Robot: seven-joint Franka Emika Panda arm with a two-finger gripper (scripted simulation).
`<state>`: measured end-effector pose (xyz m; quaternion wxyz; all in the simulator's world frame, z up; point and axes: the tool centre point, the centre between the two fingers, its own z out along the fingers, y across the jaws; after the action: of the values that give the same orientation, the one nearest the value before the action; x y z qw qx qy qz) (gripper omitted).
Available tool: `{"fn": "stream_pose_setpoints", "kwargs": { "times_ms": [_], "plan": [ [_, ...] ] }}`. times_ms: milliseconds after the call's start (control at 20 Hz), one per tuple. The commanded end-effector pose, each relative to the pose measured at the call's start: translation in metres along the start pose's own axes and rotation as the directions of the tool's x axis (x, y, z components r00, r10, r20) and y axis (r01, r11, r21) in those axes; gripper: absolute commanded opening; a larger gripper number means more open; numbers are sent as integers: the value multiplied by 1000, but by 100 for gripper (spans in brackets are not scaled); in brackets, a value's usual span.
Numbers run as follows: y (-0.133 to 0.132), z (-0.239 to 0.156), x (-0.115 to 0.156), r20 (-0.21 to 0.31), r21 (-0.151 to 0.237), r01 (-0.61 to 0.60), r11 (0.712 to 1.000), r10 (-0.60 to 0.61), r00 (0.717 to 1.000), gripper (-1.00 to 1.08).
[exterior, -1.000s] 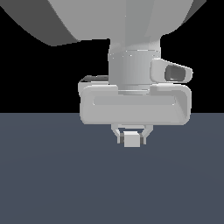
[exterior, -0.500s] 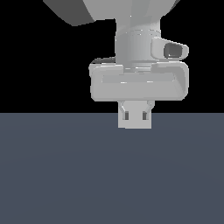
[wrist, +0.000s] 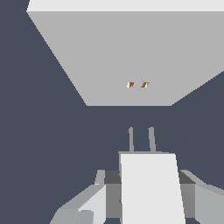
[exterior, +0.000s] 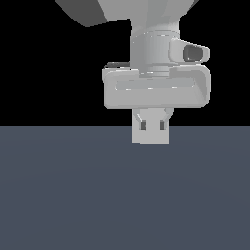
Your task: Plug the charger into the wall socket.
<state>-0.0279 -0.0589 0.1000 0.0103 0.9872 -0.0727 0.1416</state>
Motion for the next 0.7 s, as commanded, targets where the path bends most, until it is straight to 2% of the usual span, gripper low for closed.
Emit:
{"fn": "stream_pose_setpoints", "kwargs": {
  "times_ms": [0,300,650],
  "plan": [
    [0,0,1,0,0,0,1000,0,1000,-100],
    [0,3,12,0,0,0,1000,0,1000,-100],
    [0,11,37,0,0,0,1000,0,1000,-100]
  ]
}}
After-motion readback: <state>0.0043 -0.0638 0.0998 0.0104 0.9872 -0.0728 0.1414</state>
